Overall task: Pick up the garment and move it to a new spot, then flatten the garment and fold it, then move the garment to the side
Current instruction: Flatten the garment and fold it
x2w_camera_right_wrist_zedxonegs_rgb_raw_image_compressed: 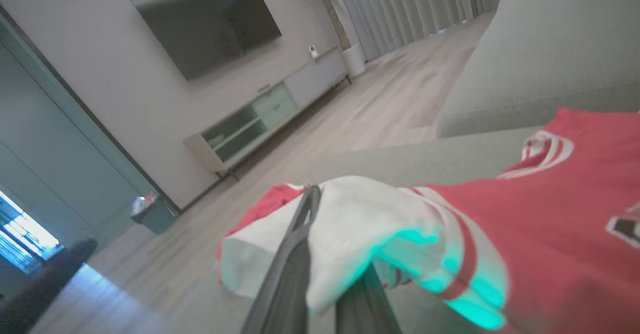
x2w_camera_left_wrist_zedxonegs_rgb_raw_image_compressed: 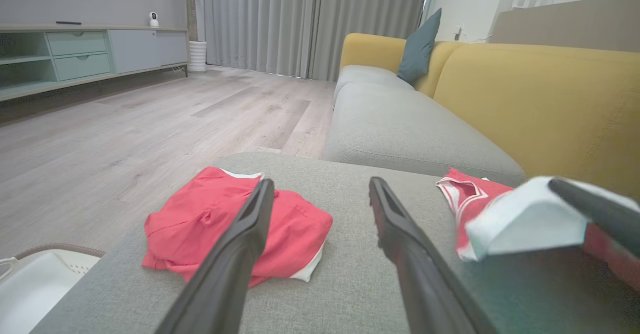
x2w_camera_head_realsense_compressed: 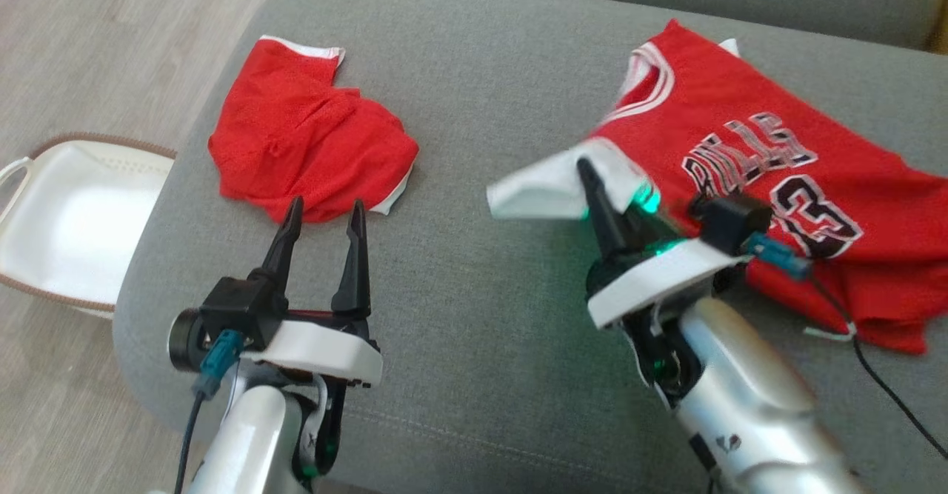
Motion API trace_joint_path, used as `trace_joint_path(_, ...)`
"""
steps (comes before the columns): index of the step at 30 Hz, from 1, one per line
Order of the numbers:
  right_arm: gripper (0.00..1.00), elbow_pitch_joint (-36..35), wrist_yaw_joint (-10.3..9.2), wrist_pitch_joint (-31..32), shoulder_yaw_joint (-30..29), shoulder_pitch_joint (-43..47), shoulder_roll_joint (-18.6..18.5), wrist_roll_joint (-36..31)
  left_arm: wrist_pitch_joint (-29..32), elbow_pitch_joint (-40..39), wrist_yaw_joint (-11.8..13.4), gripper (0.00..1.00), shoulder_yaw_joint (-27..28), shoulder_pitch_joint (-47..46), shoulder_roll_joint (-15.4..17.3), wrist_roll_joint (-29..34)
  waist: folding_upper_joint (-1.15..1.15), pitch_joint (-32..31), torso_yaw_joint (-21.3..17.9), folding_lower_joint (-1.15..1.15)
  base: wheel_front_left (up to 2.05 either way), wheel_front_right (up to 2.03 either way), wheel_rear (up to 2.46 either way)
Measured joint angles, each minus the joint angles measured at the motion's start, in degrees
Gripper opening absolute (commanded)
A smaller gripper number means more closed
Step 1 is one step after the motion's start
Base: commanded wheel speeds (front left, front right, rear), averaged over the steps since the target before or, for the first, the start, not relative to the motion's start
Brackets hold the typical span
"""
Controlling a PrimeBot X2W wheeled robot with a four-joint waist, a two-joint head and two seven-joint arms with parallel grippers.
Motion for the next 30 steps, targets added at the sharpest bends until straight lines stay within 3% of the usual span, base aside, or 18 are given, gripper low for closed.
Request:
trace_joint_path(3, 0.0, -0.97, 0.0, -1.29, -0.03, -1.24, -0.01, 3.97, 0.0, -0.01, 0.45, 1.0, 0.05, 0.07, 0.0, 0.0, 0.0, -0.53, -0.59, 0.0, 0.0, 0.0, 0.0)
trace_joint_path(16, 0.0, 20.01, 0.0, -0.36, -2.22, -1.19, -0.09, -4.12, 0.0, -0.52, 0.44, 1.0, 0.07, 0.54, 0.0, 0.0, 0.0, 0.32, -2.37, 0.0, 0.0, 0.0, 0.0)
trace_joint_path(17, 0.16, 20.37, 0.0, -0.2, -1.94, -1.21, -0.09, -4.11, 0.0, -0.52, 0.45, 1.0, 0.07, 0.54, 0.0, 0.0, 0.0, 0.31, -2.56, 0.0, 0.0, 0.0, 0.0)
trace_joint_path(18, 0.78, 21.02, 0.0, 0.24, -1.7, -1.32, -0.03, -4.2, 0.0, -0.52, 0.45, 1.0, 0.09, 0.54, 0.0, 0.0, 0.0, 0.27, -2.77, 0.0, 0.0, 0.0, 0.0)
trace_joint_path(19, 1.0, 21.94, 0.0, 0.78, -1.33, -1.43, 0.03, -4.72, 0.0, -0.52, 0.45, 1.0, 0.1, 0.54, 0.0, 0.0, 0.0, 0.2, -3.03, 0.0, 0.0, 0.0, 0.0)
trace_joint_path(25, 1.0, 24.1, 0.0, 0.59, -0.6, -2.37, 0.01, -8.69, 0.0, -0.52, 0.42, 1.0, 0.59, 0.53, 0.0, 0.1, 0.0, -0.14, -5.07, 0.0, 0.0, 0.0, 0.0)
trace_joint_path(30, 1.0, 23.91, 0.0, -0.47, -3.85, -2.89, 0.0, -12.76, 0.0, -0.52, 0.36, 1.0, 1.53, 0.53, 0.0, 0.16, 0.0, -0.78, -7.16, 0.0, 0.0, 0.0, 0.0)
